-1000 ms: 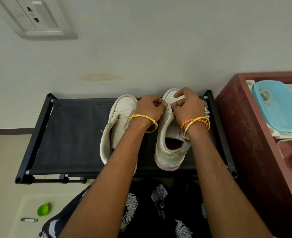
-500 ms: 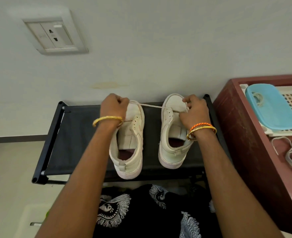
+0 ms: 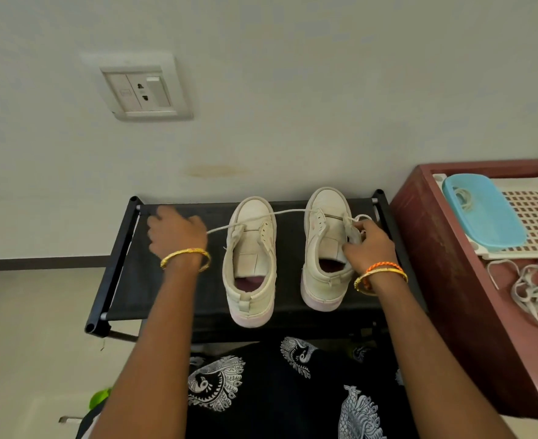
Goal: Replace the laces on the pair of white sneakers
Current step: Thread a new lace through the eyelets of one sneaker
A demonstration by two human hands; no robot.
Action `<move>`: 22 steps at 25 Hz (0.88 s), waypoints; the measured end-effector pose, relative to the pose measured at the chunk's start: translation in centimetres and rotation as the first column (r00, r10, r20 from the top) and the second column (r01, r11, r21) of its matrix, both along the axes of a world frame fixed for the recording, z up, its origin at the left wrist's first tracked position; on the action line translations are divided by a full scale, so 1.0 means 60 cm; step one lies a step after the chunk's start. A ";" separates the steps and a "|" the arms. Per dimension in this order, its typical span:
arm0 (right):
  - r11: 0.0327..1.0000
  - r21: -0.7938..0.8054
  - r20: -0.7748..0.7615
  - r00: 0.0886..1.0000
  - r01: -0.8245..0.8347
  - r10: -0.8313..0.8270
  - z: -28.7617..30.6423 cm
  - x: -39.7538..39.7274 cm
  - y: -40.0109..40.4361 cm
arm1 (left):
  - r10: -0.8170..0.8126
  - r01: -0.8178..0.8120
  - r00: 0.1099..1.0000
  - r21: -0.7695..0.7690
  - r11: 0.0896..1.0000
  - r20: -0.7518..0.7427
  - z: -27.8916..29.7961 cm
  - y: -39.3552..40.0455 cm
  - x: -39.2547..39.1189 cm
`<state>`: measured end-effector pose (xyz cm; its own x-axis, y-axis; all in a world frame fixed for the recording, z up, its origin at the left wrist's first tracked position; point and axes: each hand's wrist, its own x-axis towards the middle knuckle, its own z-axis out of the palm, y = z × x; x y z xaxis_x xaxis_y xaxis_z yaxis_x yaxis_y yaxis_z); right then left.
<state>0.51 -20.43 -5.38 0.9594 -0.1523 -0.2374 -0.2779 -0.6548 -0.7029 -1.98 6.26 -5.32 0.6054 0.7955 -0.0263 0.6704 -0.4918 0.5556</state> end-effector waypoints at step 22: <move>0.981 0.194 -0.013 1.000 -0.001 0.003 0.022 0.027 -0.029 | -0.405 0.457 0.884 0.254 0.852 -0.234 0.027 -0.139 0.066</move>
